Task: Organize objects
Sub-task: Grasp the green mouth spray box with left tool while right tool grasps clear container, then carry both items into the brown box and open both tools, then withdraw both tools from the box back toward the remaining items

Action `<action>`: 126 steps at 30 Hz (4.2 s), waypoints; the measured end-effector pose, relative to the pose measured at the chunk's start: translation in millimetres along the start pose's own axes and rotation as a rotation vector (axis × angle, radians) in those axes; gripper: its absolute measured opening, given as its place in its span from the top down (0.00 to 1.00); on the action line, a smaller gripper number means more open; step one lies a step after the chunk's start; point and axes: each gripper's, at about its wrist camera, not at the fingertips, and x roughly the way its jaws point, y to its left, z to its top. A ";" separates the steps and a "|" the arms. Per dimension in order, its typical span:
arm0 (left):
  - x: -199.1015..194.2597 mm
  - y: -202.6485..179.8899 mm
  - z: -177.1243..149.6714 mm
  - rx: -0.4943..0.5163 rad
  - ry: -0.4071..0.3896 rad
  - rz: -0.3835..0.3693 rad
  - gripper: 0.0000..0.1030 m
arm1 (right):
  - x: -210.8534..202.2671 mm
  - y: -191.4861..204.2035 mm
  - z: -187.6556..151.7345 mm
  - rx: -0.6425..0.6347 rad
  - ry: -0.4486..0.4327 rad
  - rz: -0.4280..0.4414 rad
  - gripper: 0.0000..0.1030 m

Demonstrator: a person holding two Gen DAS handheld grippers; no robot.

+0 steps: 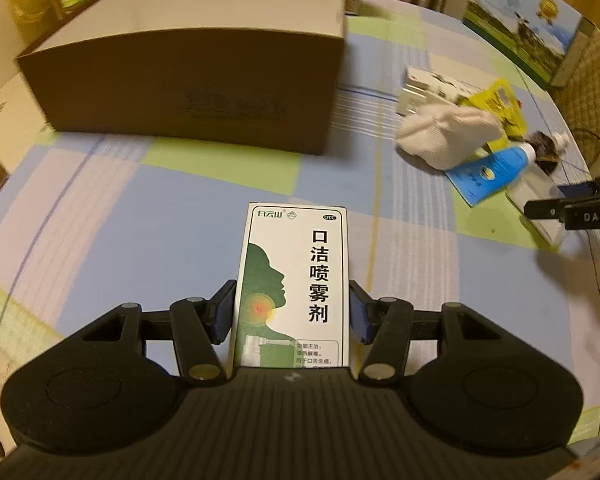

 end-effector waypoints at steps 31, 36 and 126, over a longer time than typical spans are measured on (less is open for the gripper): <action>-54.8 124.7 142.7 0.164 -0.208 -0.217 0.51 | -91.6 153.2 91.2 0.307 -0.288 0.063 0.48; -39.6 152.0 174.9 0.174 -0.218 -0.216 0.51 | -71.0 188.6 138.6 0.285 -0.310 0.085 0.48; 11.9 184.6 202.7 0.174 -0.047 -0.186 0.05 | -10.1 248.6 177.9 0.369 -0.135 -0.025 0.36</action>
